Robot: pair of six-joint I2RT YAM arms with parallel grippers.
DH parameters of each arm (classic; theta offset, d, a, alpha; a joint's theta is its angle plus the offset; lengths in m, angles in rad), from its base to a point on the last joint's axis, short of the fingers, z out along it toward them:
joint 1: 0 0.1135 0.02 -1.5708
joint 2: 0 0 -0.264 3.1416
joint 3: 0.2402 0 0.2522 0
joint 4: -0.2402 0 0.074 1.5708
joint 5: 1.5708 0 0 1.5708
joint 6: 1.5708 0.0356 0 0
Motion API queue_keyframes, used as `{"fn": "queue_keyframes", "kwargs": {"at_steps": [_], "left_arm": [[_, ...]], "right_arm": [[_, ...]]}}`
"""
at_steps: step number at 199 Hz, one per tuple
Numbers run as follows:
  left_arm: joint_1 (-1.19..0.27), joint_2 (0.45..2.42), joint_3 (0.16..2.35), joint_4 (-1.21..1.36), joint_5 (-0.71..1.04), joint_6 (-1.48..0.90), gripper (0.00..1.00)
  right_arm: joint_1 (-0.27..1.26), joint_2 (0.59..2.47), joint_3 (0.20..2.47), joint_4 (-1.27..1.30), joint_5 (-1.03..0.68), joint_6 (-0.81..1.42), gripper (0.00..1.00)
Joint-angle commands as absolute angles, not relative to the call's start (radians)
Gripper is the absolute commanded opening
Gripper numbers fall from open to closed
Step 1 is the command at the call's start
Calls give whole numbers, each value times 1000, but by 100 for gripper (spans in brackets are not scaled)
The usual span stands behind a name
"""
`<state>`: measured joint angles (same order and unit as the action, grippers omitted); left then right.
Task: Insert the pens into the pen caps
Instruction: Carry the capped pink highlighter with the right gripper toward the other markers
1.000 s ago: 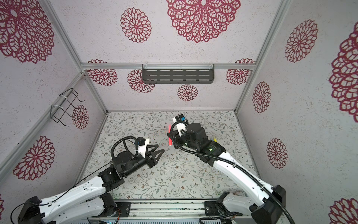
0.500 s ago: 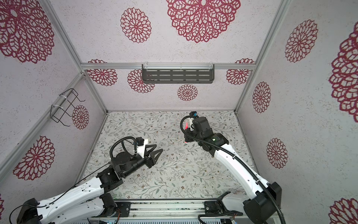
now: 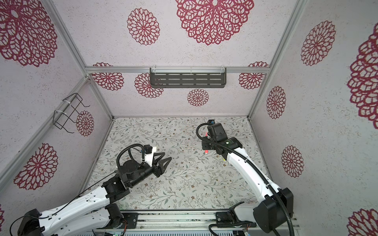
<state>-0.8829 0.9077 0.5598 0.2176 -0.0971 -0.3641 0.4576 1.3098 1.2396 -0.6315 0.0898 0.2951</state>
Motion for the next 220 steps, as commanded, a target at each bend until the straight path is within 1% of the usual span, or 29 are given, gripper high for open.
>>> {"fn": "queue_keyframes", "kwargs": {"at_steps": [1, 62, 125, 220], "left_arm": [[-896, 888, 576, 216, -112, -347, 55], [-896, 878, 572, 205, -117, -347, 55], [-896, 874, 572, 188, -128, -348, 55], [-896, 926, 605, 152, -82, -356, 56]], "right_arm": [[439, 1313, 1256, -656, 122, 255, 0], [402, 1367, 1239, -681, 117, 207, 0], [374, 1419, 1197, -672, 153, 178, 0], [307, 1532, 1158, -648, 180, 142, 0]]}}
